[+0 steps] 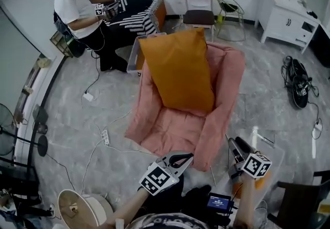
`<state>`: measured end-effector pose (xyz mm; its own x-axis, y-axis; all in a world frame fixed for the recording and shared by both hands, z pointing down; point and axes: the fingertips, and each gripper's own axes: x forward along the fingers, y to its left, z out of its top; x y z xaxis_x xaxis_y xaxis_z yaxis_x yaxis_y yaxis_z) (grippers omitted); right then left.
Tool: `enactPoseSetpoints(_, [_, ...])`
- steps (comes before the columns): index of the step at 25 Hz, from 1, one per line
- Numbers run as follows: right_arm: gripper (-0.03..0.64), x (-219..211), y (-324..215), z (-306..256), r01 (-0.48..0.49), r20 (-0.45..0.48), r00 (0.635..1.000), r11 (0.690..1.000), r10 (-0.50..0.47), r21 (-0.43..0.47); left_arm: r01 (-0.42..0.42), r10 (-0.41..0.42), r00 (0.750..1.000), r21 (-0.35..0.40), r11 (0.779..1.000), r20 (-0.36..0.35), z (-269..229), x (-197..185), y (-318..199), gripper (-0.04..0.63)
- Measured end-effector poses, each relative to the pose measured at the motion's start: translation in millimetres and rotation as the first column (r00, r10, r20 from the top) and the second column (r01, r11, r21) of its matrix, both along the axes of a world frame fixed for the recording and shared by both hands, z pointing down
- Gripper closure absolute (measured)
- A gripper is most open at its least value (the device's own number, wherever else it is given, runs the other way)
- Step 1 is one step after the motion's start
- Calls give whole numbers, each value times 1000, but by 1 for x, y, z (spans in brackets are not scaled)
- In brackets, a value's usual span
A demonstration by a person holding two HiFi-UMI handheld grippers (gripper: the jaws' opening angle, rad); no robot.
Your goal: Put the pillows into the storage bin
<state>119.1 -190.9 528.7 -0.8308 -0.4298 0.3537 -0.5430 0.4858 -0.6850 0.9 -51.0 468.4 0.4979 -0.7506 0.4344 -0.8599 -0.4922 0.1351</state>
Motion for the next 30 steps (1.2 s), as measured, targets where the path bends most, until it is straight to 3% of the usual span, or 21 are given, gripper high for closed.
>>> enactPoseSetpoints(9, [390, -178, -70, -18, 108, -111, 989, 990, -98, 87, 69, -68, 998, 27, 997, -12, -3, -166, -35, 583])
enactPoseSetpoints(13, [384, -232, -115, -25, 126, -184, 978, 980, -97, 156, 120, -119, 993, 33, 992, -25, -2, -226, -42, 583])
enactPoseSetpoints(20, [311, -267, -204, -22, 108, -332, 943, 965, -23, 240, 214, -212, 976, 27, 976, -58, 7, -287, -43, 583])
enactPoseSetpoints(23, [261, -274, -240, -18, 135, -432, 902, 949, 1, 284, 257, -256, 964, 16, 966, -75, 13, -307, -39, 583])
enactPoseSetpoints(25, [185, -283, -257, -19, 187, -494, 870, 927, -3, 324, 294, -293, 952, 3, 956, -83, 18, -320, -32, 583])
enactPoseSetpoints(27, [150, -295, -272, -18, 239, -534, 845, 907, -19, 346, 326, -326, 941, -17, 945, -88, 24, -330, -24, 583])
enactPoseSetpoints(30, [135, -304, -290, -8, 241, -539, 842, 920, -39, 310, 347, -349, 933, -34, 937, -93, 28, -336, -15, 583])
